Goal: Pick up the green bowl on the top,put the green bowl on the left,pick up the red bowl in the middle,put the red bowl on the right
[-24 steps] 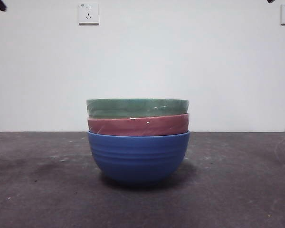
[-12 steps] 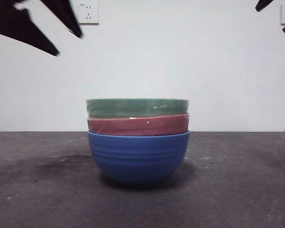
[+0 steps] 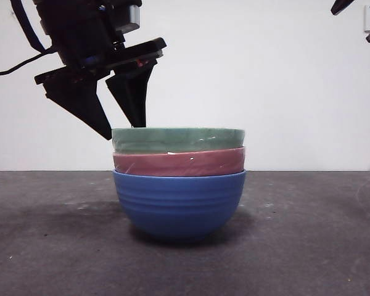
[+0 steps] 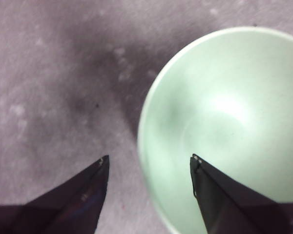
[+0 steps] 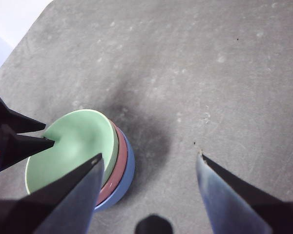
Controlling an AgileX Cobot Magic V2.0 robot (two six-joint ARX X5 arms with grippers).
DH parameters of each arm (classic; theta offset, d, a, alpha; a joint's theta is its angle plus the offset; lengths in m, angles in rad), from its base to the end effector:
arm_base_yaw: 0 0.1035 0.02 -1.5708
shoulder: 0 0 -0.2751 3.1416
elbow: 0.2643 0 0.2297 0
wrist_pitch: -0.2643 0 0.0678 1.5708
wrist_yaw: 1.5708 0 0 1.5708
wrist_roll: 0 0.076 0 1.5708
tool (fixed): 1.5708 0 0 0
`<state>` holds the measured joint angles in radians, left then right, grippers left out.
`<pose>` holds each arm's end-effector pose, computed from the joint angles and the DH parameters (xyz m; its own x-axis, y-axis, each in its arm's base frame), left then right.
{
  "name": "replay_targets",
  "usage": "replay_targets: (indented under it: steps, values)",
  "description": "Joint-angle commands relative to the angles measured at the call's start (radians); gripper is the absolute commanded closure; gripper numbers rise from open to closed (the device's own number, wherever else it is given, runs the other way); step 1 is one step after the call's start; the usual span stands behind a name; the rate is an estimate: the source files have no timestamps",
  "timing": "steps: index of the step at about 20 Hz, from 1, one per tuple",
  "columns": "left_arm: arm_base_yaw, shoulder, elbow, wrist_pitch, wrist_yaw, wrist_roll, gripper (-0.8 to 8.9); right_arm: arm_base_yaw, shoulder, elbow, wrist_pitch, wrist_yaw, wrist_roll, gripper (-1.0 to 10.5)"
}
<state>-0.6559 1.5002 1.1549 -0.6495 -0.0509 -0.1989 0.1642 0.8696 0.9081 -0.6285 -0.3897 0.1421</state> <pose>0.2463 -0.1847 0.2388 0.4621 -0.2914 -0.8376 0.4442 0.8935 -0.0658 0.1694 0.0573 0.3054 0.6962 0.5004 -0.5146 -0.3802 0.8652 0.3269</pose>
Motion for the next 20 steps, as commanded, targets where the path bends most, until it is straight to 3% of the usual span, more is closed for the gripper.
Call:
replay_targets:
  steps: [1,2,7,20]
  values:
    - [-0.012,0.003,0.000,0.021,0.000,0.016,5.35,0.003,0.001,0.002,0.005,0.003,0.006,6.3]
    - [-0.012,0.003,0.000,0.020,0.000,0.016,5.39,0.002,0.001,0.002,0.006,0.003,0.006,6.3]
    - [-0.012,0.003,0.000,0.019,0.000,0.022,8.09,0.002,0.001,0.002,0.006,0.003,0.006,6.3]
    - [-0.010,0.000,0.050,0.012,0.002,0.028,8.22,0.002,0.001,0.002,0.006,0.003,0.006,6.3]
